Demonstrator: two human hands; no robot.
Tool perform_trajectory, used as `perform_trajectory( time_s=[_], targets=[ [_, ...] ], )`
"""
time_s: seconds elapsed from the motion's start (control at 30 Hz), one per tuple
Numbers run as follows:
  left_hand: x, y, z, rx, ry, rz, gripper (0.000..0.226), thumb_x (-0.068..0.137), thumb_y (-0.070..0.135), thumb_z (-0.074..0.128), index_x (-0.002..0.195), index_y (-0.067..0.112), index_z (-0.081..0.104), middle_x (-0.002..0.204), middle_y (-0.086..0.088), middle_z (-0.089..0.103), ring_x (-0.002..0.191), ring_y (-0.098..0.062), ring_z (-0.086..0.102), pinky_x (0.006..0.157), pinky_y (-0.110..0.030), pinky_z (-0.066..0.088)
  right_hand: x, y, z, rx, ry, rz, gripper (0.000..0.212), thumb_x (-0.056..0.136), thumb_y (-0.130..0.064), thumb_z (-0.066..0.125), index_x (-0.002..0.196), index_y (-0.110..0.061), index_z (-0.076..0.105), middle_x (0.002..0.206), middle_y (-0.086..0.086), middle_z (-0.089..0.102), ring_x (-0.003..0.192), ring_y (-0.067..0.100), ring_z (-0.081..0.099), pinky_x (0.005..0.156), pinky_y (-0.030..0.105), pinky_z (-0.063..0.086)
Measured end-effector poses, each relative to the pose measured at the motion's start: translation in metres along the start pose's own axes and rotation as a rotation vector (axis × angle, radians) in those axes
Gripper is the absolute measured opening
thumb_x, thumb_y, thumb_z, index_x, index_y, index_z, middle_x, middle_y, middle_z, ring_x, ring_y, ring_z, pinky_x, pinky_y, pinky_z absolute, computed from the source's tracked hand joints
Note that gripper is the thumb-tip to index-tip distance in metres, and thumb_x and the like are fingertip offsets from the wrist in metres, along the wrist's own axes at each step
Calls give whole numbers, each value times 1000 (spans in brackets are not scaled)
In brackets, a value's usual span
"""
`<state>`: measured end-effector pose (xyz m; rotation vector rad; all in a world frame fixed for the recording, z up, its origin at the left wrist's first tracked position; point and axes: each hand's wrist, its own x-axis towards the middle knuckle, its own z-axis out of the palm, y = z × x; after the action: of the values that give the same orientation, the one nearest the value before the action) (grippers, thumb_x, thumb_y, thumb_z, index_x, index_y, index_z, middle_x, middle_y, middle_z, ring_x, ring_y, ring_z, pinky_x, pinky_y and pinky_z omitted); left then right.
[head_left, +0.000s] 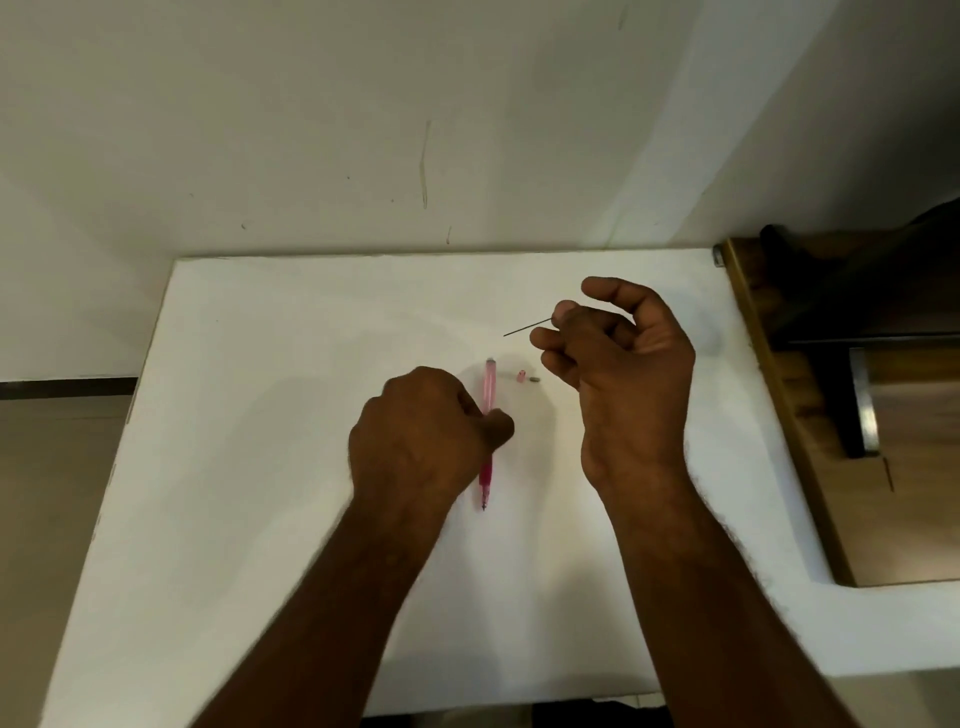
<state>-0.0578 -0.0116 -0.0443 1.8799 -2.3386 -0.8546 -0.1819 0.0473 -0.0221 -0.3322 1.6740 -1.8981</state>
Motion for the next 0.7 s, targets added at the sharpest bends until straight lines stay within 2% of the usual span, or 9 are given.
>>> perform_trajectory(
  time_s=[0.1,0.2,0.3,0.43,0.57,0.7],
  targets=[
    [-2,-5,-17,-115,164,48,29,60,57,65,59,28,63,51,13,61,51,-6,57,49,-20,35,0,-4,1,138,-12,61,25,91,-4,72,113,-10,63,92,17,71,79,30,80,68,31,62],
    [-3,-11,-27,-137,262,131,23,63,53,65,63,30,62,54,17,61,52,-3,58,49,-17,34,0,-5,4,193,-29,52,22,94,-2,67,113,-10,60,92,13,68,80,33,80,66,32,62],
    [-3,-14,-30,-149,293,189,16,67,45,68,70,30,64,62,18,64,59,-4,62,53,-17,40,-2,-6,7,166,-44,-4,17,98,-3,63,112,-10,58,96,14,64,77,34,80,65,33,62],
    [-5,-13,-30,-201,317,248,12,72,38,70,79,30,66,70,18,70,68,-6,67,65,-27,55,-5,-5,9,66,-52,-87,14,100,-5,60,109,-14,57,98,10,64,74,30,80,64,34,63],
    [-7,-11,-31,-227,316,263,12,74,35,70,85,31,68,74,17,72,71,-11,68,71,-32,57,-7,-2,11,-1,-83,-131,14,100,-7,61,110,-14,55,98,8,65,73,28,80,62,34,62],
    [-7,-11,-32,-221,316,264,13,74,34,69,86,30,69,76,15,73,73,-14,68,70,-31,55,-8,-1,12,2,-86,-147,15,99,-7,61,109,-15,54,100,9,64,72,29,80,62,33,62]
  ],
)
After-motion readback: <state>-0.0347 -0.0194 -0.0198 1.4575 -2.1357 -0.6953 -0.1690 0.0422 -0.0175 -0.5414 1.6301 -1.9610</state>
